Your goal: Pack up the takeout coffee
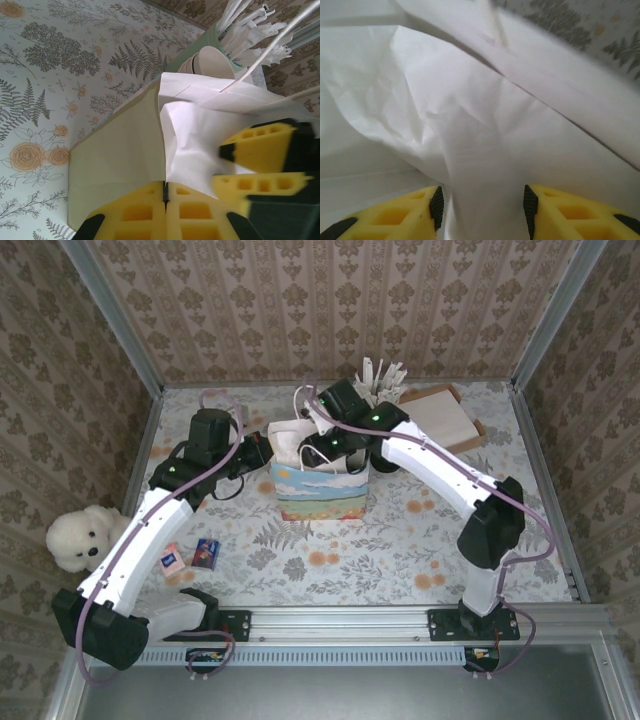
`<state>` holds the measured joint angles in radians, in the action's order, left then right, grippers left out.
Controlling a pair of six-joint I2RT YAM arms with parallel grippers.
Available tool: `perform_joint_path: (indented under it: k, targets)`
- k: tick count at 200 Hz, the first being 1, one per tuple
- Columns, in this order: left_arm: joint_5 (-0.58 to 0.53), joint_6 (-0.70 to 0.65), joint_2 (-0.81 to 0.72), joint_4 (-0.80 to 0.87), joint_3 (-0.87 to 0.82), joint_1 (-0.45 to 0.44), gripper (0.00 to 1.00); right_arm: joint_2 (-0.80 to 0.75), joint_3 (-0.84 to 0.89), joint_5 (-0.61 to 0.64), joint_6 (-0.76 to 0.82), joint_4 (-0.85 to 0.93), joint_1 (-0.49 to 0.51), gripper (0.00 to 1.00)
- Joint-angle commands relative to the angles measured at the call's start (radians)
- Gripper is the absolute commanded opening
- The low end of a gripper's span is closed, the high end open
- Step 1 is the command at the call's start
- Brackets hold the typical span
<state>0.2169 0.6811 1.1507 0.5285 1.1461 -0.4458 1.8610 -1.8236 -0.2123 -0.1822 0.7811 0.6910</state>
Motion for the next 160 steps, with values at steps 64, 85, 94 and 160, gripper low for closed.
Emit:
perform_joint_path:
  k: [64,85,94,160]
  targets:
    - [0.004,-0.01,0.027,-0.01,0.029,-0.039,0.0,0.055,-0.066,-0.216,0.007,-0.045,0.032,0.5]
    - [-0.005,-0.012,0.022,-0.01,0.024,-0.04,0.0,-0.046,-0.006,-0.082,-0.002,-0.11,0.01,0.55]
    - [-0.011,-0.013,0.02,-0.009,0.022,-0.04,0.0,-0.094,0.04,-0.013,-0.016,-0.155,-0.002,0.57]
    - [-0.027,-0.025,0.013,-0.002,0.016,-0.036,0.0,-0.169,0.107,0.325,-0.123,-0.033,-0.04,0.57]
